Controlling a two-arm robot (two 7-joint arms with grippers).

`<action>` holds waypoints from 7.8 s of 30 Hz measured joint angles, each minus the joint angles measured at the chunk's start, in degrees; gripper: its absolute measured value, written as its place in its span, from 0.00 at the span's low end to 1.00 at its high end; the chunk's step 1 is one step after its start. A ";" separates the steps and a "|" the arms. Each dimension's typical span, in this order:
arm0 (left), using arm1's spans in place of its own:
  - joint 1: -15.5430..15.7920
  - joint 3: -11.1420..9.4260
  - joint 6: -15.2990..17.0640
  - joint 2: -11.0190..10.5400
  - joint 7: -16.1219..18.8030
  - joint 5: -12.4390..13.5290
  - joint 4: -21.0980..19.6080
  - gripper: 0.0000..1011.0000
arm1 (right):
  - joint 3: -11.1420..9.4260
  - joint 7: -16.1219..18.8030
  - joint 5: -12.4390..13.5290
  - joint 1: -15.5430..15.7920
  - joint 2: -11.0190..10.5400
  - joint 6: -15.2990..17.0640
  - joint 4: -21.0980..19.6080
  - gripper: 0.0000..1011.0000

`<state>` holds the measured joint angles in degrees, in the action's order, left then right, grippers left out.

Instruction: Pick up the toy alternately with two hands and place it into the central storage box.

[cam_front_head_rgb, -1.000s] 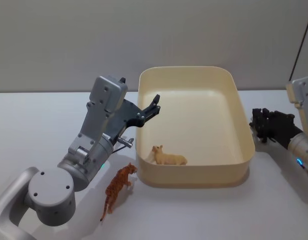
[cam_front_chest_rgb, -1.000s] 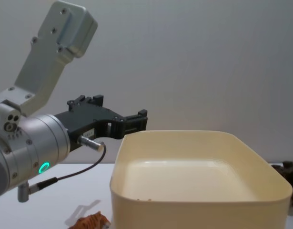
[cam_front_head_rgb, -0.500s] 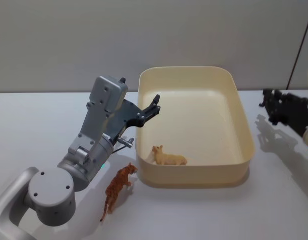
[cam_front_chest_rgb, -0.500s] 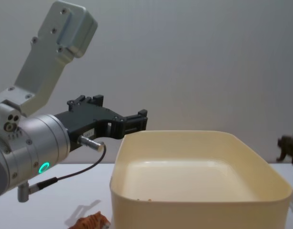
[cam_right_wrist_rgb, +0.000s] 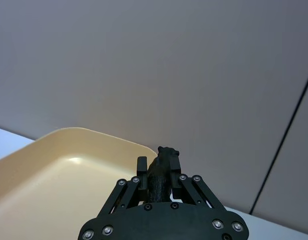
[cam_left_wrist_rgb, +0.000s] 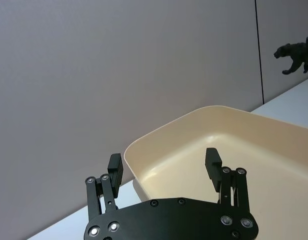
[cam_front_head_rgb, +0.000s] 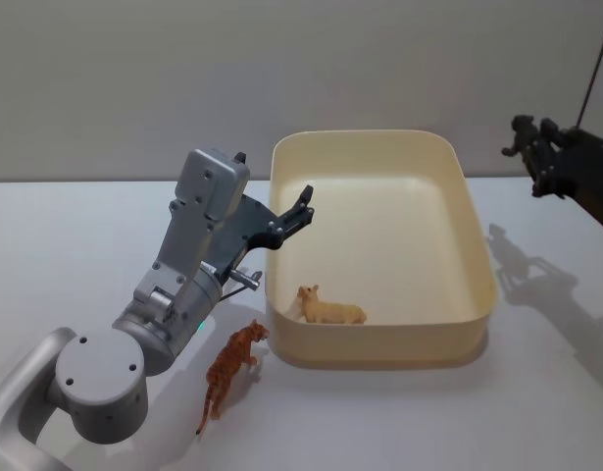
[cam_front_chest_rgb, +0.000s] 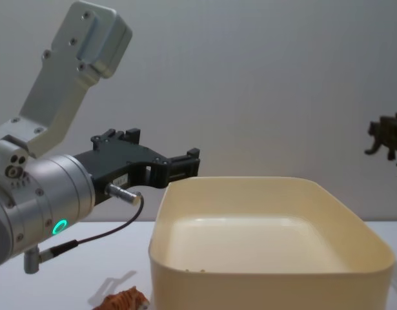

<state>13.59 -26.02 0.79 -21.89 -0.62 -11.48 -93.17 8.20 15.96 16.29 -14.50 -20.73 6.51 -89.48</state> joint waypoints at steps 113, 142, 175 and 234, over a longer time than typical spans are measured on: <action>-15.75 5.72 27.02 -17.27 3.16 -20.00 -25.76 0.99 | -1.27 6.42 5.33 0.98 -2.43 0.04 -2.46 0.99; -14.74 6.04 35.31 -17.10 -2.36 -21.57 -22.36 0.99 | -1.29 6.42 5.34 1.01 -2.47 0.03 -2.52 0.99; -13.62 5.61 35.91 -15.87 -5.07 -20.77 -19.89 0.24 | -1.28 6.42 5.34 1.01 -2.47 0.04 -2.51 0.99; 7.38 8.51 17.79 -2.03 -4.70 -3.11 -5.90 0.24 | -1.28 6.42 5.34 1.01 -2.47 0.03 -2.51 0.99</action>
<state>20.97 -17.52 18.58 -23.93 -5.32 -14.59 -99.07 6.92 22.37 21.63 -13.49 -23.20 6.54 -91.99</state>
